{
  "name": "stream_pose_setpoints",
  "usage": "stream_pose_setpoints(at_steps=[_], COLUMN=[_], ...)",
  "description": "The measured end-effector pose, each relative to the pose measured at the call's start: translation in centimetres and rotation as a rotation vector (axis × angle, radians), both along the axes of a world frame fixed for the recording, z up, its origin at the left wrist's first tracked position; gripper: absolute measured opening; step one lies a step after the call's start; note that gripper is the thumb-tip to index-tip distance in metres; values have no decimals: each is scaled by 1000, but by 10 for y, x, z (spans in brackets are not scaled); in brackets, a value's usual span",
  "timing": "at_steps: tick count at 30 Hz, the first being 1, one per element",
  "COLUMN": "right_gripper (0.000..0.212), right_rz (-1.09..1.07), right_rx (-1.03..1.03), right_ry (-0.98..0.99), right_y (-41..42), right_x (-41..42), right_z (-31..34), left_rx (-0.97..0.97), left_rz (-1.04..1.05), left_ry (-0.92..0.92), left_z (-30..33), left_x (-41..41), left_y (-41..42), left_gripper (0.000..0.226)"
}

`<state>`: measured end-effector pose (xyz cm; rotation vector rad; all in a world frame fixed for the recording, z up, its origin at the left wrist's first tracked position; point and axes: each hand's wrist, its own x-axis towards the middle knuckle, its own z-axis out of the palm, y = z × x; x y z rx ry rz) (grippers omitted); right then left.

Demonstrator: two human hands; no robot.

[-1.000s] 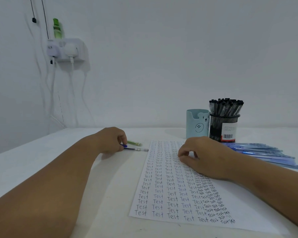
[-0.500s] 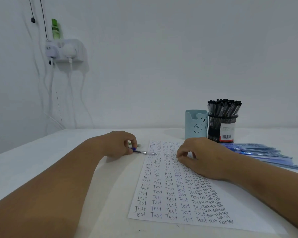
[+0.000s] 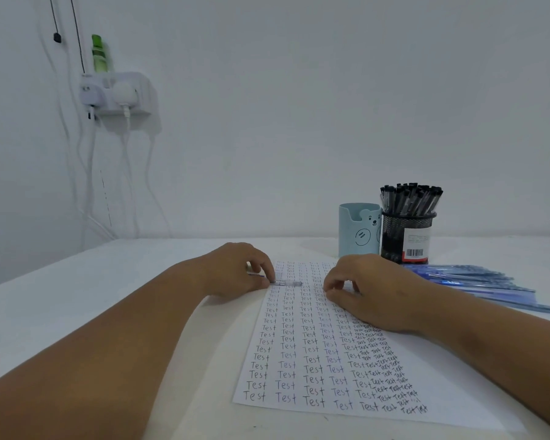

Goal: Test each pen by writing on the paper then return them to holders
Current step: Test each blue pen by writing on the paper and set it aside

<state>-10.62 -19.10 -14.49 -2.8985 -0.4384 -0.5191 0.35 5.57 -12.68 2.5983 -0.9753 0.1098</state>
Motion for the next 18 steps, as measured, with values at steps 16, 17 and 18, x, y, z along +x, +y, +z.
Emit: stream_pose_setpoints(at_steps=[16, 17, 18], right_gripper=[17, 17, 18], right_rz=[-16, -17, -14], right_rx=[138, 193, 264], right_ry=[-27, -54, -85], right_y=[-2, -2, -2], right_x=[-3, -4, -6], right_z=[2, 2, 3], left_rx=[-1081, -1066, -1031], left_rz=[-135, -139, -146], left_ry=[590, 616, 622], left_z=[21, 19, 17], left_x=[-39, -39, -39], left_y=[-38, -40, -41], left_gripper=[25, 24, 22])
